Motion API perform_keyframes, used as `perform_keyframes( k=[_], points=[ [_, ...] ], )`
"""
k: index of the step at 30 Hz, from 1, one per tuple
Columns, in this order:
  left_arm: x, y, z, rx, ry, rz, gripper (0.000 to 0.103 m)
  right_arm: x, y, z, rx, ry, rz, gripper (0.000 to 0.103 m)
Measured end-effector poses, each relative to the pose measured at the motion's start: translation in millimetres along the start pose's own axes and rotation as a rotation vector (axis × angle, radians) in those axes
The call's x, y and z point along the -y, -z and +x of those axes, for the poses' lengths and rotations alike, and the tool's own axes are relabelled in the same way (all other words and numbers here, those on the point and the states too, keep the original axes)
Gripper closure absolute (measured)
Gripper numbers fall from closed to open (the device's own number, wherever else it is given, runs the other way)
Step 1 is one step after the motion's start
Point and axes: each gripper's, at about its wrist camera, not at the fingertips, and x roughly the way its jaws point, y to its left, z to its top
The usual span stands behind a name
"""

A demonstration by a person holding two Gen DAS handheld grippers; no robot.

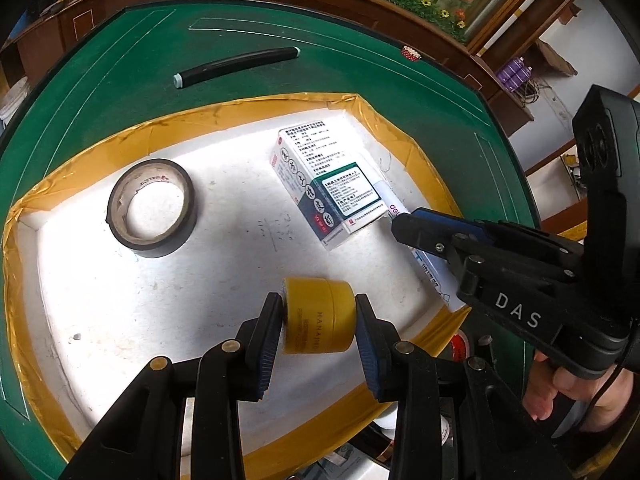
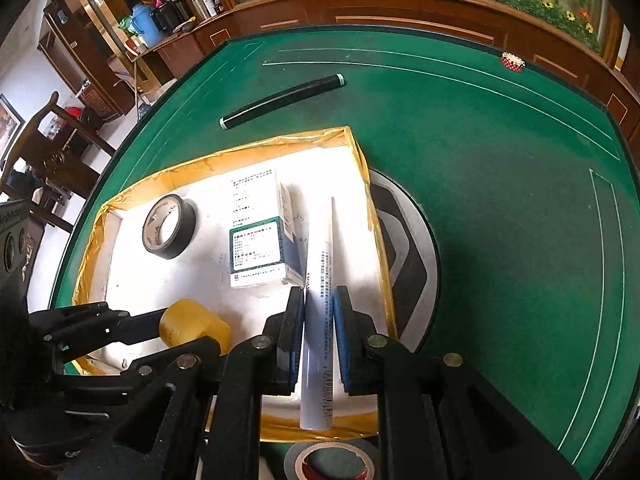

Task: Organize rigid objects
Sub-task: 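Carry yellow tape roll into tray with left tool while right tool drops marker tube there, then open both tools and withdraw them from the tray toward the items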

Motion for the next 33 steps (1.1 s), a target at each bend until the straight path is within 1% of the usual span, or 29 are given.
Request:
perform_keyframes(
  k=[4,6,7,8,9,10,11,13,15,17,18,21,22,23,25,28,30,31,33],
  points=[
    [1,4,1,-0.011,-0.006,-0.003,0.062,2,0,-1,0.005,0.012,0.004,0.089],
    [-1,5,1,-0.009,-0.009,-0.014,0.053,2,0,-4,0.011,0.016,0.008,0.087],
    [-2,6,0,-0.003,-0.010,-0.021,0.045,3,1,-6,0.017,0.013,0.010,0.085],
    [-2,7,-2,0.004,-0.010,-0.028,0.041,3,0,-8,0.021,0.008,0.011,0.082],
    [-3,8,-5,0.013,-0.001,-0.039,0.039,2,0,-11,0.031,0.006,0.012,0.081],
    [-4,9,-6,0.015,0.009,-0.045,0.036,1,1,-15,0.044,0.011,0.010,0.076],
    [-4,10,-8,0.017,0.019,-0.051,0.035,1,1,-21,0.061,0.011,0.008,0.070],
    [-3,11,-10,0.016,0.031,-0.054,0.035,2,3,-34,0.096,0.002,0.013,0.064],
    [1,13,-11,0.001,0.058,-0.045,0.035,4,6,-45,0.117,-0.004,0.022,0.063],
    [7,14,-13,0.006,0.094,-0.046,0.035,9,12,-60,0.145,-0.019,0.042,0.060],
    [9,14,-13,0.009,0.117,-0.049,0.035,13,15,-66,0.156,-0.023,0.053,0.059],
    [16,15,-16,0.021,0.234,-0.085,0.033,24,31,-84,0.185,-0.041,0.091,0.056],
    [19,15,-17,0.021,0.261,-0.094,0.033,30,41,-91,0.191,-0.044,0.102,0.056],
    [22,16,-17,0.023,0.264,-0.095,0.033,33,50,-95,0.192,-0.041,0.110,0.056],
    [31,19,-20,0.028,0.235,-0.077,0.033,42,65,-101,0.189,-0.030,0.127,0.055],
    [40,33,-29,0.040,0.172,-0.056,0.033,55,93,-108,0.175,0.011,0.153,0.055],
    [46,48,-41,0.077,0.114,-0.026,0.029,60,114,-113,0.165,0.035,0.151,0.055],
    [49,55,-45,0.081,0.102,-0.016,0.025,61,121,-114,0.164,0.044,0.143,0.054],
    [55,70,-55,0.089,0.077,0.008,0.025,60,136,-117,0.169,0.062,0.118,0.049]
  ],
)
